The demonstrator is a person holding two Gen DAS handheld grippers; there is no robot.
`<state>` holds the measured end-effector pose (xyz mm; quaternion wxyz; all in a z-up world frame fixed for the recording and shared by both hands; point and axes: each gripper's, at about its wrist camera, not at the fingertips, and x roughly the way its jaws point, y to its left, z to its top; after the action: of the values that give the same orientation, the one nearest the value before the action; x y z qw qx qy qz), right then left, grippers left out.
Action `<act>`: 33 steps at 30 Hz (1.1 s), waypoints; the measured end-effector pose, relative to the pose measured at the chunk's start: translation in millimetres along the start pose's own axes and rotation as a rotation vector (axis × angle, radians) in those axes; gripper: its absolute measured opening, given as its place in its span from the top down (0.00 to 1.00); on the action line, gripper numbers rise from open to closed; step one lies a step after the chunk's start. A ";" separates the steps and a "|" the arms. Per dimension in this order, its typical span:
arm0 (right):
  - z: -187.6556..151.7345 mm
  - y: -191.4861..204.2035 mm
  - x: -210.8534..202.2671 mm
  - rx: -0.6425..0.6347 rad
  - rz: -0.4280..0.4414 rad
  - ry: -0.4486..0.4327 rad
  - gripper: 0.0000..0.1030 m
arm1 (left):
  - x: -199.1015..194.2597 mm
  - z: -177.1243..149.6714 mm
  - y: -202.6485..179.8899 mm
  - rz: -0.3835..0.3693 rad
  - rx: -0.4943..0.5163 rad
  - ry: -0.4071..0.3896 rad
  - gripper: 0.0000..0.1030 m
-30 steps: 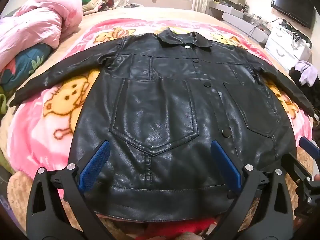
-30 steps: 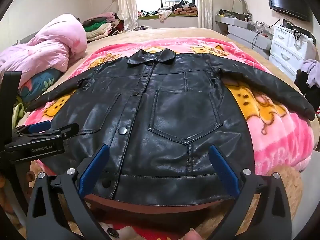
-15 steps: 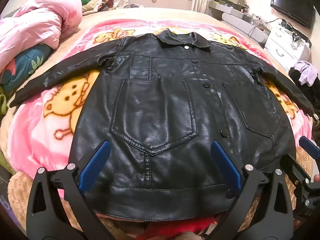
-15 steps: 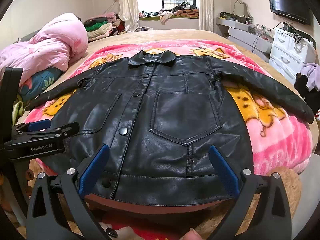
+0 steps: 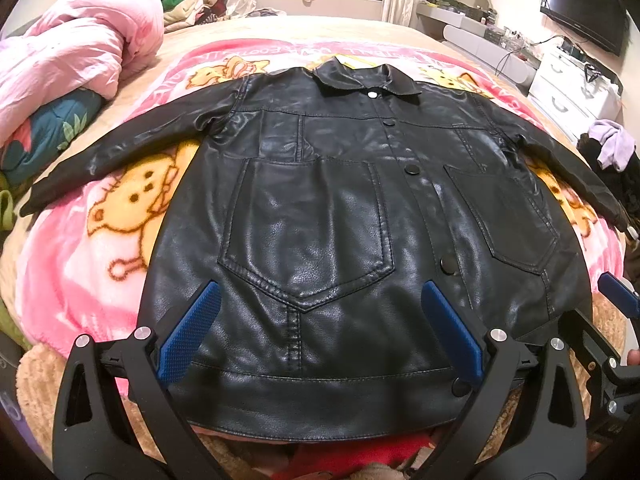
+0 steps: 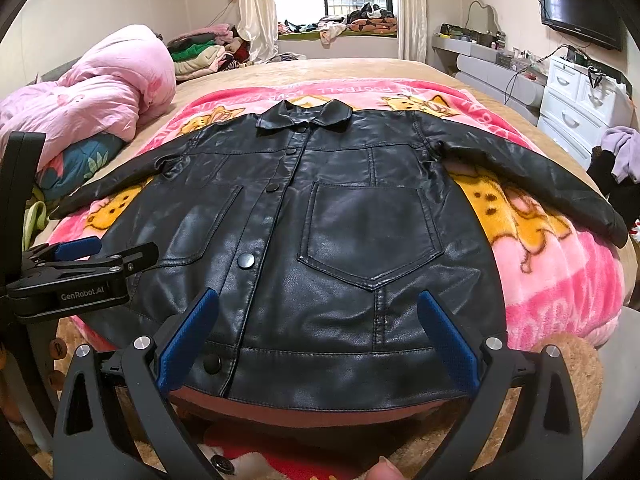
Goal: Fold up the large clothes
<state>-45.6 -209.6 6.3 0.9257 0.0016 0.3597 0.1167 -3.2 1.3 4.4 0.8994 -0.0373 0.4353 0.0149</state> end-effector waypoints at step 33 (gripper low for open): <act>5.1 -5.4 -2.5 -0.006 -0.013 -0.011 0.04 | -1.4 0.2 -3.5 0.002 0.007 0.003 0.09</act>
<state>-42.8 -215.0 11.3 0.9284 -0.0031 0.3544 0.1119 -3.7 -2.1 5.8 0.8988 -0.0336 0.4369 0.0140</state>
